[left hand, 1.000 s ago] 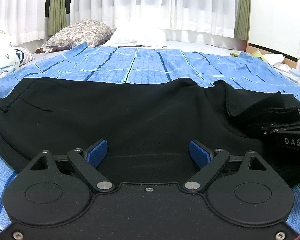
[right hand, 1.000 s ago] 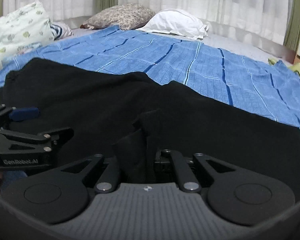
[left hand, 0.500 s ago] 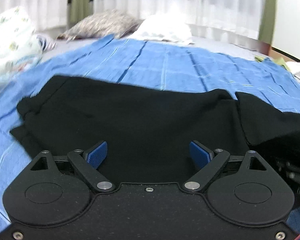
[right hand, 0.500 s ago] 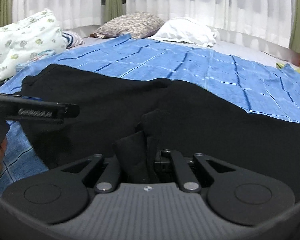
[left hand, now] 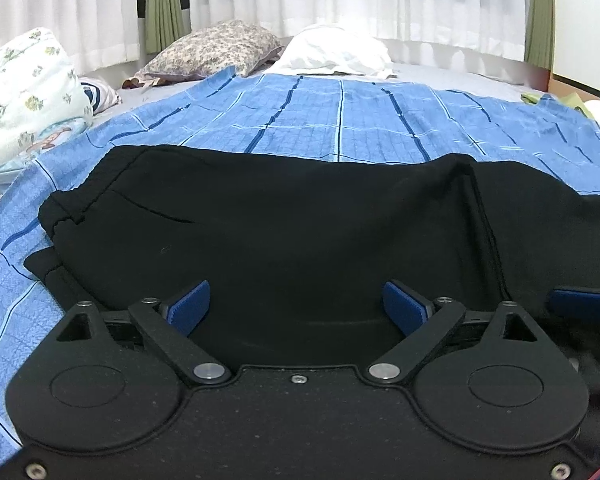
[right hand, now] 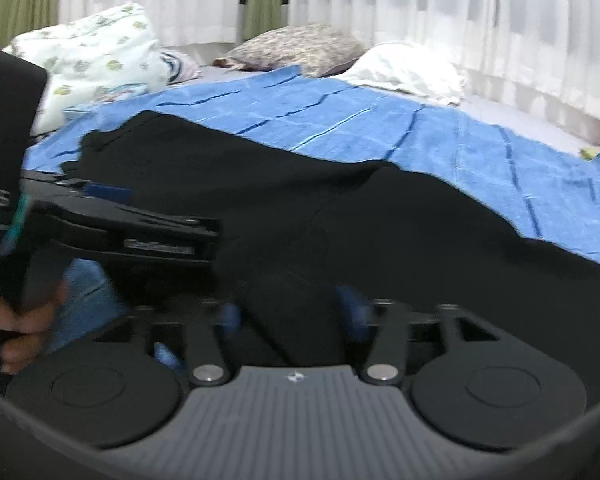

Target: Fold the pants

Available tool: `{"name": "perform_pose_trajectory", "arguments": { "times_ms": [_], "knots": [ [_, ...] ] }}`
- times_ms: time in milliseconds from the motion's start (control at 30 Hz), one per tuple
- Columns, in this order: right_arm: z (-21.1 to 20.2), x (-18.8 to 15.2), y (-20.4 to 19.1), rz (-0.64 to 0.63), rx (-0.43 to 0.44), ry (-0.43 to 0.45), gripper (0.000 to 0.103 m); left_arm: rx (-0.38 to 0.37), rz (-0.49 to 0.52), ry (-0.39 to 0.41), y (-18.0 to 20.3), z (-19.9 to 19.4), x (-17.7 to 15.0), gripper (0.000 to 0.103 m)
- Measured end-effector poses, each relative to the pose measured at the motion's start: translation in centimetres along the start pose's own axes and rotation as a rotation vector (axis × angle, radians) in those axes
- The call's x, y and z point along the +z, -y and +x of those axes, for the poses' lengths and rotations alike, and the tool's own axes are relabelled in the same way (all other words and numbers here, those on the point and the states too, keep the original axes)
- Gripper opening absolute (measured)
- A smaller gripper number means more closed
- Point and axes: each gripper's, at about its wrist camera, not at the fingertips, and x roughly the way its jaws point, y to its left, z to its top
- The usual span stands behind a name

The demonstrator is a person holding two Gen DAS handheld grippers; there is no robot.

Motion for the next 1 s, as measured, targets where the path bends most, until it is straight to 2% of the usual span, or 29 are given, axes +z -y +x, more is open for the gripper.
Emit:
{"name": "perform_pose_trajectory", "arguments": {
  "times_ms": [267, 333, 400, 467, 600, 700, 833, 1000],
  "knots": [
    [-3.0, -0.9, -0.4, 0.009, 0.052, 0.01, 0.086, -0.002, -0.001, 0.012, 0.0, 0.0, -0.3, 0.095],
    [-4.3, -1.1, -0.2, 0.008, 0.039, 0.032, 0.089, -0.002, -0.002, 0.01, -0.1, 0.0, -0.2, 0.095],
    [-5.8, -1.4, 0.4, 0.01, -0.023, 0.061, 0.09, 0.004, -0.003, 0.003, 0.0, -0.1, -0.1, 0.095],
    [-7.2, -1.9, 1.6, 0.031, -0.136, 0.084, 0.09, 0.01, -0.018, -0.002, 0.0, -0.6, 0.4, 0.092],
    [-9.9, -3.5, 5.3, 0.131, -0.381, 0.105, 0.09, -0.071, -0.071, 0.047, -0.2, -3.2, 1.9, 0.092],
    [-11.7, -5.1, 8.1, 0.227, -0.539, 0.091, 0.09, -0.123, -0.036, 0.087, 1.6, -5.1, 2.8, 0.092],
    [-13.7, -6.8, 10.3, 0.319, -0.62, 0.092, 0.09, -0.208, 0.042, 0.085, 5.3, -6.2, 2.5, 0.092],
    [-14.2, -7.7, 11.2, 0.29, -0.675, 0.08, 0.09, -0.211, 0.138, 0.039, 9.9, -5.5, 0.6, 0.085]
  ]
}}
